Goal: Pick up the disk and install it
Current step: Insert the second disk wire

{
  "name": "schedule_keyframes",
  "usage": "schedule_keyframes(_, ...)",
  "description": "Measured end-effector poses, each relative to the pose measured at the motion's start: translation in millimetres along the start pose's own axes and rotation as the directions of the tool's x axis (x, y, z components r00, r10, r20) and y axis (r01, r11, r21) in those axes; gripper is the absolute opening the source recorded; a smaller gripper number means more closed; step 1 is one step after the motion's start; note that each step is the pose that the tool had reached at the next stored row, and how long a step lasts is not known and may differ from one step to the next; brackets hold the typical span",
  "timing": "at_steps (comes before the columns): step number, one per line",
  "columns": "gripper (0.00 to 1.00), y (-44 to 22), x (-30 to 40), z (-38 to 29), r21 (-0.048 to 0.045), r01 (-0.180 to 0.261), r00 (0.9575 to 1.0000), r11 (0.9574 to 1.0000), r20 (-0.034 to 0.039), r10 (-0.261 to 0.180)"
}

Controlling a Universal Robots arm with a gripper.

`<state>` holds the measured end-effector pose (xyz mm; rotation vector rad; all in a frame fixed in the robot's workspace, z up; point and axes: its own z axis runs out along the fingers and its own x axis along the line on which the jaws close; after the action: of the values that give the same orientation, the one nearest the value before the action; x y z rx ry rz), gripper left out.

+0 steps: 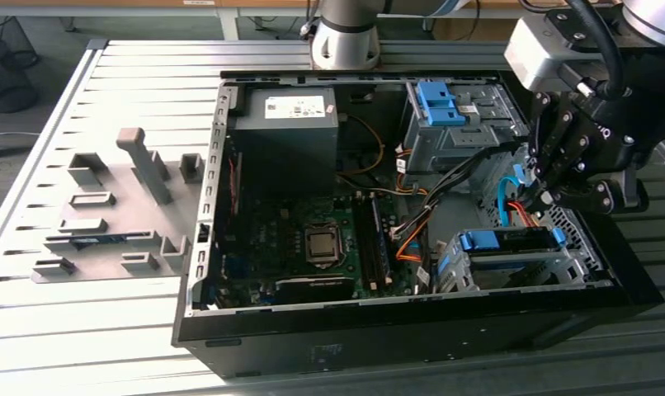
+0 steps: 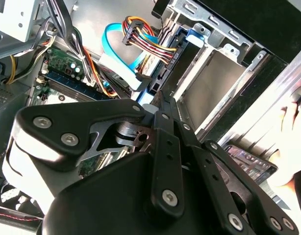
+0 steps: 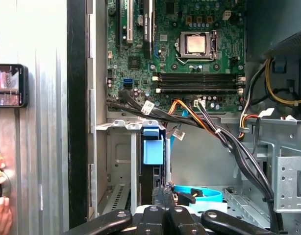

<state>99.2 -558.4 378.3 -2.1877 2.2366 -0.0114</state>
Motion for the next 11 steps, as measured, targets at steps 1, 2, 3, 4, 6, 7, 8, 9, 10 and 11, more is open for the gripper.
schedule_keyframes(1, 0.11, 0.4, 0.0, 0.0, 0.0000, 0.000, 1.0000, 1.0000, 0.0001, 0.000)
schedule_keyframes(2, 0.11, 0.5, 0.0, 0.0, 0.0000, 0.000, 1.0000, 1.0000, 0.0001, 0.000)
schedule_keyframes(3, 0.11, 0.4, 0.0, 0.0, 0.0000, 0.000, 1.0000, 1.0000, 0.0001, 0.000)
schedule_keyframes(4, 0.11, 0.5, 0.0, 0.0, 0.0000, 0.000, 1.0000, 1.0000, 0.0001, 0.000)
schedule_keyframes(6, 0.11, 0.6, 0.0, 0.0, 0.0000, 0.000, 1.0000, 1.0000, 0.0001, 0.000)
schedule_keyframes(7, 0.11, 0.6, 0.0, 0.0, 0.0000, 0.000, 1.0000, 1.0000, 0.0001, 0.000)
schedule_keyframes(8, 0.11, 0.6, 0.0, 0.0, 0.0000, 0.000, 1.0000, 1.0000, 0.0000, 0.000)
schedule_keyframes(9, 0.11, 0.6, 0.0, 0.0, 0.0000, 0.000, 1.0000, 1.0000, 0.0001, 0.000)
schedule_keyframes(10, 0.11, 0.6, 0.0, 0.0, 0.0000, 0.000, 1.0000, 1.0000, 0.0001, 0.000)
schedule_keyframes(11, 0.11, 0.6, 0.0, 0.0, 0.0000, 0.000, 1.0000, 1.0000, 0.0001, 0.000)
